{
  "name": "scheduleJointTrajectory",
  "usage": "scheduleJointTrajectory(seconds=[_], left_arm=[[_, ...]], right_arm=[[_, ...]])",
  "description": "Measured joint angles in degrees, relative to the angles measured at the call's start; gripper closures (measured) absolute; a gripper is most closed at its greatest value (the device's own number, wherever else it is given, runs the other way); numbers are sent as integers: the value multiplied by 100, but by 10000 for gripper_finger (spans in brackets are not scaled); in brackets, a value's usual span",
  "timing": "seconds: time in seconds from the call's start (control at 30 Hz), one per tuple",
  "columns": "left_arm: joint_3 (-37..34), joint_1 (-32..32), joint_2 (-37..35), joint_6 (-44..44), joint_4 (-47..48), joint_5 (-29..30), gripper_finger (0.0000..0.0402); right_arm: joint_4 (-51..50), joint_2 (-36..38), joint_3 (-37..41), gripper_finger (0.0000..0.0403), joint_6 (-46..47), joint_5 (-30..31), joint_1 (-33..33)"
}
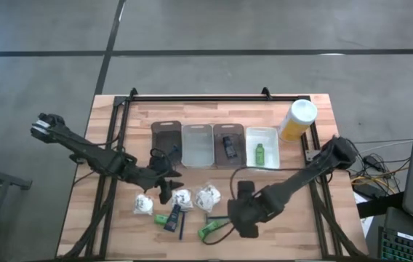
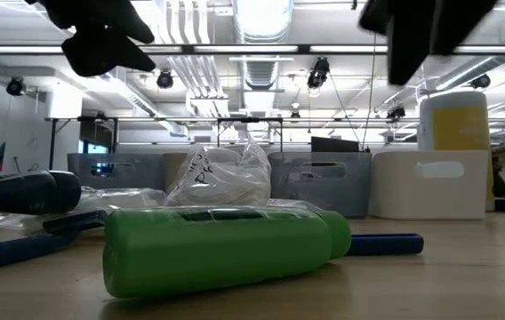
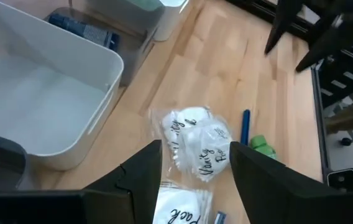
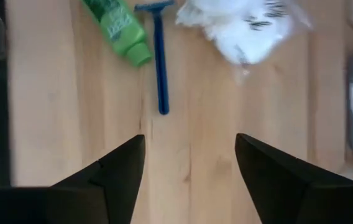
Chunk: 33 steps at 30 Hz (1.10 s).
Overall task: Pick & Place Travel size toiletries
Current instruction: Put the blue razor into the left black bin
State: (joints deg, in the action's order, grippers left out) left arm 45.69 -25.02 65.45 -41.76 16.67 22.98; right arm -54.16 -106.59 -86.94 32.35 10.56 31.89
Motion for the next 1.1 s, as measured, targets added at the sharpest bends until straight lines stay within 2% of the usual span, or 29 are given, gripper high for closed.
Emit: scheduleJointTrajectory(seconds=[0.1,0.23,0.33,0.43,0.7,0.9,1.1], left_arm=[[-2,0,0,-11,-2,2,209],[-2,-11,0,-14,-3,0,209],[-2,-18,0,-27,7,-3,209],[-2,-24,0,-31,19,-88,209],[-7,-28,0,21,50,-138,209],[-7,-28,0,166,49,-131,209],[-7,-33,0,166,48,-135,209]], right_arm=[[196,-393,10,164,-505,-15,-67],[461,-842,4,170,-536,-52,-174],[761,-1081,4,175,-542,-392,-240],[949,-1220,-2,179,-539,-559,-255],[1169,-1308,-3,193,-537,-469,-291],[1412,-1564,0,222,-574,-494,-328],[1424,-1660,-17,270,-562,-853,-340]])
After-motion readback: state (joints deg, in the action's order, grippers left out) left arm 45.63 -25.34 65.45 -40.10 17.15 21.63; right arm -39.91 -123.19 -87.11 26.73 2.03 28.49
